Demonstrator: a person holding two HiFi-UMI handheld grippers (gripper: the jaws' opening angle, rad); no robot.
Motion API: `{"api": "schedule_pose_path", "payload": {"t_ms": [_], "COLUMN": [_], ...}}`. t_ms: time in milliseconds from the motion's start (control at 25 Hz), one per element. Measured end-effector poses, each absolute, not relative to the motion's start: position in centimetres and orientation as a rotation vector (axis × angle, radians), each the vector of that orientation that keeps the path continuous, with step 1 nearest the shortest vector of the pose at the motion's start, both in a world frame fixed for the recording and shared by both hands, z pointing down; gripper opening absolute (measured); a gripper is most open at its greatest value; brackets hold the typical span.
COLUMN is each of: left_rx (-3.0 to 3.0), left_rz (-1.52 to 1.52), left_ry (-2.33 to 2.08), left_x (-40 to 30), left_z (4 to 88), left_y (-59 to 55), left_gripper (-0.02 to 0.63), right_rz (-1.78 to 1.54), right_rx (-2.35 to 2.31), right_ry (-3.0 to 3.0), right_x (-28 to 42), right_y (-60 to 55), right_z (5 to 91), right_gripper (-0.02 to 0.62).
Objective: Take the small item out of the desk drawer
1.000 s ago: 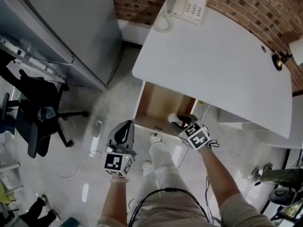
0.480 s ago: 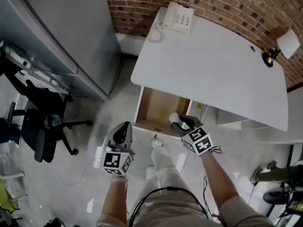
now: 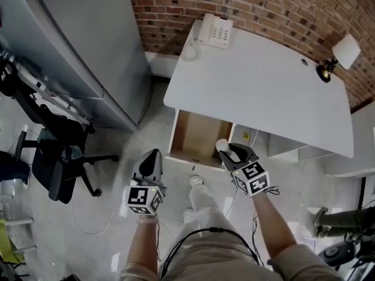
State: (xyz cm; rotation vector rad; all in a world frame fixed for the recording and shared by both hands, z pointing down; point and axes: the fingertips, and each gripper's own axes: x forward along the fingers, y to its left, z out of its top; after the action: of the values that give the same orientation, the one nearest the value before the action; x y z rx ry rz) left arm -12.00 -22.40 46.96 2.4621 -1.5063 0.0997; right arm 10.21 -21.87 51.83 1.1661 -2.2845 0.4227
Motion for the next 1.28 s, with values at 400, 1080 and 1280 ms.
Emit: {"api": "schedule_pose_path", "payload": {"t_ms": [400, 1080, 1280], "left_rx": [2.461, 2.514, 2.518], "left_rz": [0.075, 0.009, -0.018], "left_ry": [-1.55, -1.621, -1.651], "left_x": [-13.0, -13.6, -14.0], "left_z": [44.1, 38.5, 37.2], "left_y": [-19.3, -16.1, -15.2], "left_gripper": [0.005, 0.005, 0.005], "right_rz": [0.334, 0.219, 0.186], "right_rx": [1.259, 1.468, 1.508], "right_ry": [-2.346, -2.46, -2.487], "right_x": [10.7, 11.9, 12.3], "right_y": [-19.4, -16.2, -15.2], "right_z": [47.1, 39.4, 37.8], "right_gripper": [0.15, 0.15, 0.15]}}
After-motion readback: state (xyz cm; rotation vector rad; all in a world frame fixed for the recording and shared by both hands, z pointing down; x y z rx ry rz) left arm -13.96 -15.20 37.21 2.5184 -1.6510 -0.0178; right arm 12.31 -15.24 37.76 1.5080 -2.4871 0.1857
